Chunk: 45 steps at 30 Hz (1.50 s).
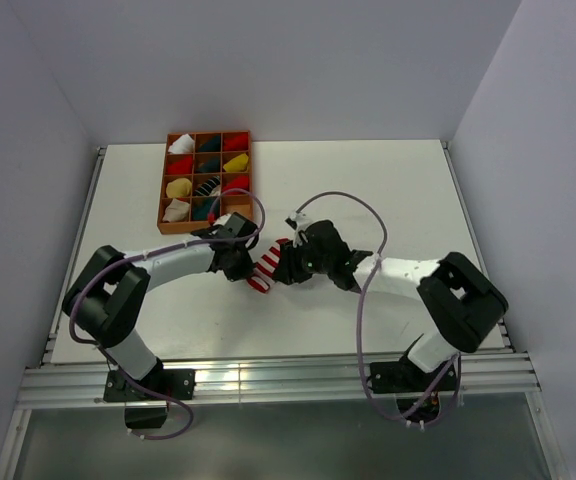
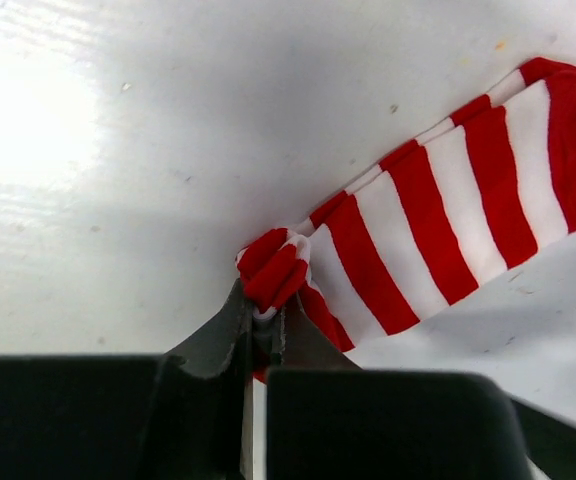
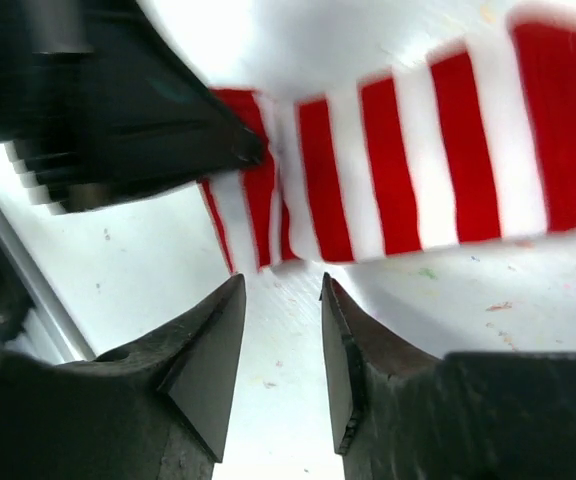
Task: Roll the socks
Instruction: Roll the sock at the center of the board.
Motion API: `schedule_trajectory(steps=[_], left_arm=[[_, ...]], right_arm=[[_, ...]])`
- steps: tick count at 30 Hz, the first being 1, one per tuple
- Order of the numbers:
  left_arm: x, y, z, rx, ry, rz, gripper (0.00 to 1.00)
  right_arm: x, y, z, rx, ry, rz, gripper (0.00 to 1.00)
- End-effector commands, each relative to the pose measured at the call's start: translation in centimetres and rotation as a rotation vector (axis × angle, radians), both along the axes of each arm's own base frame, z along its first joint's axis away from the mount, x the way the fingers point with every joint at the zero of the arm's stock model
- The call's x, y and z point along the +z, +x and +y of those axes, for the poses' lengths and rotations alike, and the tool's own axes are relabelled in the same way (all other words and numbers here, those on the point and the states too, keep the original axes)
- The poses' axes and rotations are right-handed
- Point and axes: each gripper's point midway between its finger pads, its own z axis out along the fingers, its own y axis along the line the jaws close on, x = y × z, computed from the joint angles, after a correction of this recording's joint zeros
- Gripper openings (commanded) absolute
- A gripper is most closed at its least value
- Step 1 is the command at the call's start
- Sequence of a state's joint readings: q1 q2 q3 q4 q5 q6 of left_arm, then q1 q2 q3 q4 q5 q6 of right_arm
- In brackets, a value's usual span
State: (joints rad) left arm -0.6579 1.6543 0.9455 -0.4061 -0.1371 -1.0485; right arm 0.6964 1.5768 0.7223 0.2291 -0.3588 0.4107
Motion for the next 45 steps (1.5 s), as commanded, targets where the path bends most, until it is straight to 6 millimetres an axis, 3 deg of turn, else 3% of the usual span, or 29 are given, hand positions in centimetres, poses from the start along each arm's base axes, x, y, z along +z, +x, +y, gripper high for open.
schedule_trajectory(steps=[1, 5, 12, 20, 28, 34, 35, 39, 45], left_arm=[[-1.0, -2.4, 2.2, -0.051, 0.138, 0.099, 0.0], [-0.9, -2.5, 1.6, -0.071, 0.127, 0.116, 0.01], [-0.9, -2.7, 1.0, -0.091, 0.109, 0.136, 0.0], [-0.8, -2.7, 0.9, -0.094, 0.11, 0.143, 0.0], [-1.4, -3.1, 0.6, -0.104, 0.095, 0.162, 0.01], [-1.6, -3.4, 0.2, -0.113, 0.064, 0.171, 0.0], [-1.6, -3.3, 0.0, -0.113, 0.057, 0.167, 0.01], [-1.5, -3.3, -0.2, -0.112, 0.042, 0.162, 0.01], [0.4, -2.0, -0.1, -0.052, 0.019, 0.073, 0.19]], right_arm=[[2.1, 1.3, -0.2, -0.058, -0.123, -0.287, 0.45], [3.3, 0.1, 1.6, -0.05, -0.184, -0.452, 0.5], [3.0, -1.4, 4.3, -0.013, -0.266, -0.594, 0.53], [1.2, -2.9, 6.7, 0.019, -0.372, -0.691, 0.54], [-1.2, -2.4, 7.0, 0.025, -0.474, -0.724, 0.53], [-2.8, -2.2, 6.7, 0.022, -0.528, -0.728, 0.41], [-2.9, -2.2, 6.6, 0.02, -0.532, -0.725, 0.29], [-3.3, -2.7, 6.4, 0.05, -0.528, -0.704, 0.01], [-3.5, -3.7, 6.2, 0.088, -0.494, -0.634, 0.0]])
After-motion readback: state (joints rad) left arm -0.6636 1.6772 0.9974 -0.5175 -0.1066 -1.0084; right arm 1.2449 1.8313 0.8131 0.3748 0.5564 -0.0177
